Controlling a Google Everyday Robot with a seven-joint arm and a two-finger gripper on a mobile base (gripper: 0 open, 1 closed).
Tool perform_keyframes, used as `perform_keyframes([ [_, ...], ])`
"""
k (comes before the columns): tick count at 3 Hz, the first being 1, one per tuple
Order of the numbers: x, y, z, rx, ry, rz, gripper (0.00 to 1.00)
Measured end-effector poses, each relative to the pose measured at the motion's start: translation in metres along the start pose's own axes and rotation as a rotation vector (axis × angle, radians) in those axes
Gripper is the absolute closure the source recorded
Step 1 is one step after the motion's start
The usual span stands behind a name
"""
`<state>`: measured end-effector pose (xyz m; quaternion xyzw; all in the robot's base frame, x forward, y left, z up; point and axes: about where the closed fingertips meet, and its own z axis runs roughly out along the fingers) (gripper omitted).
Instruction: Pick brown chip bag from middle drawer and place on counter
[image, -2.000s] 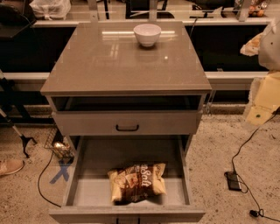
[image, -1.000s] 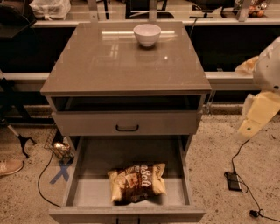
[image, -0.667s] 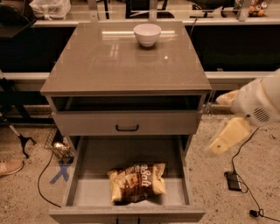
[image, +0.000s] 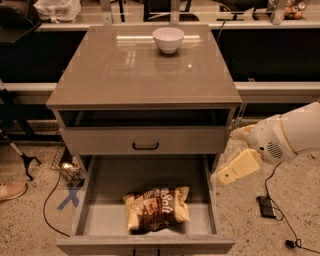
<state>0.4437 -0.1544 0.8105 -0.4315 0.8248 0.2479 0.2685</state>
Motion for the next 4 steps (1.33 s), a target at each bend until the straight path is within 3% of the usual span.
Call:
perform_keyframes([
  [2,0.038,-0.007,0.094,0.002,-0.07,0.126,0.0],
  [3,0.059,-0.009,0.178,-0.044,-0.068,0.191,0.0],
  [4,0.071,-0.017,0.23,-0.058,-0.071,0.23,0.0],
])
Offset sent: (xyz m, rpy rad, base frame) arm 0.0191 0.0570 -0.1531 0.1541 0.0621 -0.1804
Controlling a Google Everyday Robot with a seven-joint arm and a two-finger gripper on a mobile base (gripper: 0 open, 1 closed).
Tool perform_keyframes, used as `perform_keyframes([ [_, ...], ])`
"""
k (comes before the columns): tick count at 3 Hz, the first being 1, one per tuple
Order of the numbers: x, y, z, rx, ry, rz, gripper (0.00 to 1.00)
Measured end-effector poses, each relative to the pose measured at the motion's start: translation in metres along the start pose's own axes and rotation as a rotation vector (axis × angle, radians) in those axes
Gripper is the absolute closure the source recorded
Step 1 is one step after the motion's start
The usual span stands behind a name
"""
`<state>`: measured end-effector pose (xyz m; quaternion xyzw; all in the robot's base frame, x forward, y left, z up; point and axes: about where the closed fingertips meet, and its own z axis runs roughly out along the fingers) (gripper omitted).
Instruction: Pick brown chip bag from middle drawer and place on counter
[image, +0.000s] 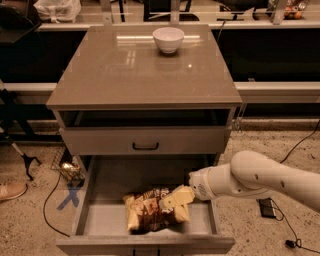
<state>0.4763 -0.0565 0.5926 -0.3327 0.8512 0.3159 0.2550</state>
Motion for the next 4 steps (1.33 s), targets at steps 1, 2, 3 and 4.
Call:
perform_keyframes([
  [1,0.005,0.001,0.009,-0.001,0.013,0.001,0.0],
  [2,0.023,-0.01,0.041,0.026,0.073,-0.003,0.0],
  [3,0.034,-0.031,0.075,0.076,0.109,0.017,0.0],
  [4,0.051,-0.06,0.111,0.136,0.106,0.087,0.0],
])
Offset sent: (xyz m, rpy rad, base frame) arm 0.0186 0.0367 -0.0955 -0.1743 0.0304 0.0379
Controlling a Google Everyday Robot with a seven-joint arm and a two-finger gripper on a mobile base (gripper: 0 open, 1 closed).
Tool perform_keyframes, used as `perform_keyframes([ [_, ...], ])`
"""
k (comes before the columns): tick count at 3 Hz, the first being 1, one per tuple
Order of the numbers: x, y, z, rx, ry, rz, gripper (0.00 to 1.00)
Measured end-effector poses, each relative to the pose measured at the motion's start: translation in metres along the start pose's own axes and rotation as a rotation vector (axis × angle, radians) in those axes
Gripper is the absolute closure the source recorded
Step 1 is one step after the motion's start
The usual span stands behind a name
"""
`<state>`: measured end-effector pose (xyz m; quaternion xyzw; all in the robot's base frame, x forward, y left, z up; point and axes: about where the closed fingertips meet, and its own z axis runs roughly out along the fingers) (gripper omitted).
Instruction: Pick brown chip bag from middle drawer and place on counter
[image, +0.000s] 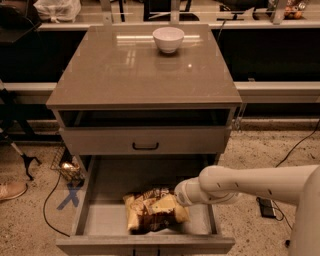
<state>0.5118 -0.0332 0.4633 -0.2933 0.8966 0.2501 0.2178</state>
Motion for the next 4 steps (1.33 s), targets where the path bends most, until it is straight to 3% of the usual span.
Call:
perform_keyframes([
  [1,0.004,-0.015,0.021,0.004,-0.028,0.034,0.0],
  [3,-0.006,-0.016,0.05,-0.148,-0.067,-0.121,0.0],
  [4,-0.006,-0.015,0.055,-0.191,-0.065,-0.159,0.0],
])
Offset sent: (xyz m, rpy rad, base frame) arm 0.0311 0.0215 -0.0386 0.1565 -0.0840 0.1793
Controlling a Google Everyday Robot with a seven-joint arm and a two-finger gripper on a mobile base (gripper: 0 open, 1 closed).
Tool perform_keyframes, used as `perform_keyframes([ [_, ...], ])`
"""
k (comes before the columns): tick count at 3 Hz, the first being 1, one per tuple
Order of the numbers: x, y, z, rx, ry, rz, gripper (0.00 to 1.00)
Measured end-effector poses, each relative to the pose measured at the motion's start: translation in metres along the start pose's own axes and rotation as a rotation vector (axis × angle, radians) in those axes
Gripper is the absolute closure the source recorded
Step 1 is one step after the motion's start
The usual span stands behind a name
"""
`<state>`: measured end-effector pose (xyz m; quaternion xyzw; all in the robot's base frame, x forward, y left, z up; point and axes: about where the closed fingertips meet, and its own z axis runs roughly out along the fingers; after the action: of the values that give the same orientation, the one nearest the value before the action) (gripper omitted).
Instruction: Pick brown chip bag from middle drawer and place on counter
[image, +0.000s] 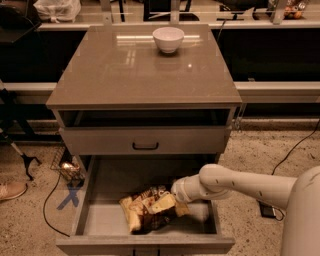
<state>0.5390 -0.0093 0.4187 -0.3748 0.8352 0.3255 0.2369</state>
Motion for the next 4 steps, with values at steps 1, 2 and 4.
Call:
perform_keyframes([
  [1,0.007,-0.001,0.009,-0.029,0.004,-0.001,0.19],
  [2,0.014,-0.003,0.013,-0.039,-0.002,0.007,0.42],
  [4,0.01,0.003,-0.01,-0.019,-0.079,0.009,0.89],
])
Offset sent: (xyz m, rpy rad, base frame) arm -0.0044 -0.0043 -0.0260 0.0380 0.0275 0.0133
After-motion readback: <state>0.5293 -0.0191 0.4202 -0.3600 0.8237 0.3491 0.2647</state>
